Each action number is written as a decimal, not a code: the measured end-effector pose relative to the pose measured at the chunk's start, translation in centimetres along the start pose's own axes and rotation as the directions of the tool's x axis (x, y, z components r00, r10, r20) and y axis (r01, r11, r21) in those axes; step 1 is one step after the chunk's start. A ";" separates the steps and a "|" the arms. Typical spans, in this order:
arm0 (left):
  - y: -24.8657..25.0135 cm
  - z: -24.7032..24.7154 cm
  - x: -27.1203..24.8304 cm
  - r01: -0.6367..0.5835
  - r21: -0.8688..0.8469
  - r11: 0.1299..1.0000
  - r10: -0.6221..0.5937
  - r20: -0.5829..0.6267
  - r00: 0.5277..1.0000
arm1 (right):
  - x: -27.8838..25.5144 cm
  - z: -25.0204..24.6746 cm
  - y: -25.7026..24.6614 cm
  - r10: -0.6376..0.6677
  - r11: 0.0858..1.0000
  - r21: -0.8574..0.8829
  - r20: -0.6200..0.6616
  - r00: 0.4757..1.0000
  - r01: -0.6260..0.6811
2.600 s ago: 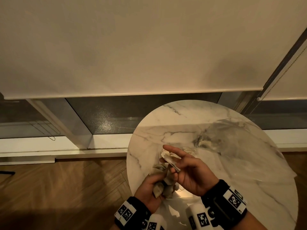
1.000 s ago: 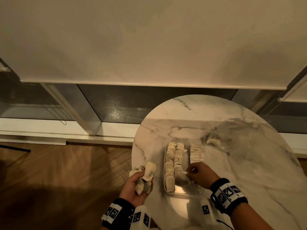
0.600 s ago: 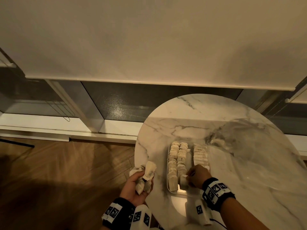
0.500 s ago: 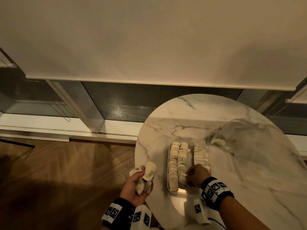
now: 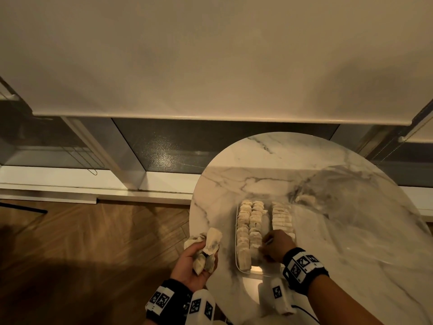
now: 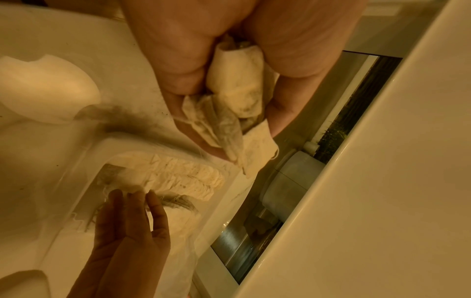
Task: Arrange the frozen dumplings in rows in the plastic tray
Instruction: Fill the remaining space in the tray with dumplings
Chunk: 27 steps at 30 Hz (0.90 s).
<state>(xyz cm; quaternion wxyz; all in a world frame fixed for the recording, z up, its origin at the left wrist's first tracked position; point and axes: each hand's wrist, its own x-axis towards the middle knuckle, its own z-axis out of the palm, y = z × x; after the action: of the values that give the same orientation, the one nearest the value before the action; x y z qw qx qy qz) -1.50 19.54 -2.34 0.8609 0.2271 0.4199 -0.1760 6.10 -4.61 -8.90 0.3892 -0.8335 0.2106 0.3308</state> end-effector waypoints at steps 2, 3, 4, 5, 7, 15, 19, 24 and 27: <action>-0.1 0.2 -0.1 0.010 0.007 1.000 -0.010 0.006 1.000 | 0.1 0.0 0.2 -0.007 1.000 -0.004 0.004 1.000 0.007; -0.1 0.3 -0.1 0.012 0.012 1.000 -0.012 0.006 1.000 | 0.1 0.0 0.3 -0.013 1.000 -0.010 0.011 1.000 0.013; -0.2 0.4 0.0 0.011 0.017 1.000 -0.012 0.004 1.000 | 0.3 0.0 0.5 -0.019 1.000 -0.016 0.019 1.000 0.020; -0.3 0.5 0.0 0.011 0.021 1.000 -0.011 0.002 1.000 | 0.3 0.0 0.5 -0.023 1.000 -0.018 0.026 0.999 0.023; -0.4 0.6 0.0 0.011 0.030 1.000 -0.011 0.003 1.000 | 0.2 0.0 0.4 -0.033 0.999 -0.006 0.031 0.999 0.033; -0.8 1.4 -0.1 0.014 0.065 0.998 -0.015 0.017 1.000 | 0.2 0.0 0.7 0.030 0.997 -0.076 -0.002 1.000 -0.030; -1.0 1.3 0.4 0.020 0.085 0.996 -0.020 -0.001 1.000 | 0.3 0.9 0.2 0.076 0.972 -0.222 -0.009 0.997 -0.076; -1.3 1.3 0.6 0.027 0.115 0.993 -0.027 0.002 1.000 | 0.7 1.7 -0.8 0.082 0.961 -0.260 -0.067 0.994 -0.096; -1.4 1.3 0.5 0.034 0.120 0.992 -0.034 0.001 0.999 | 1.0 1.9 -1.1 0.082 0.956 -0.275 -0.078 0.994 -0.101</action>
<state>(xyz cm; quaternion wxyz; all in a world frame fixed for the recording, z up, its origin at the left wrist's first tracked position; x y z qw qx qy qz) -1.09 17.61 -2.40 0.8432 0.2712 0.4110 -0.2159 6.71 -2.48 -9.94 0.2454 -0.8796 0.2131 0.3473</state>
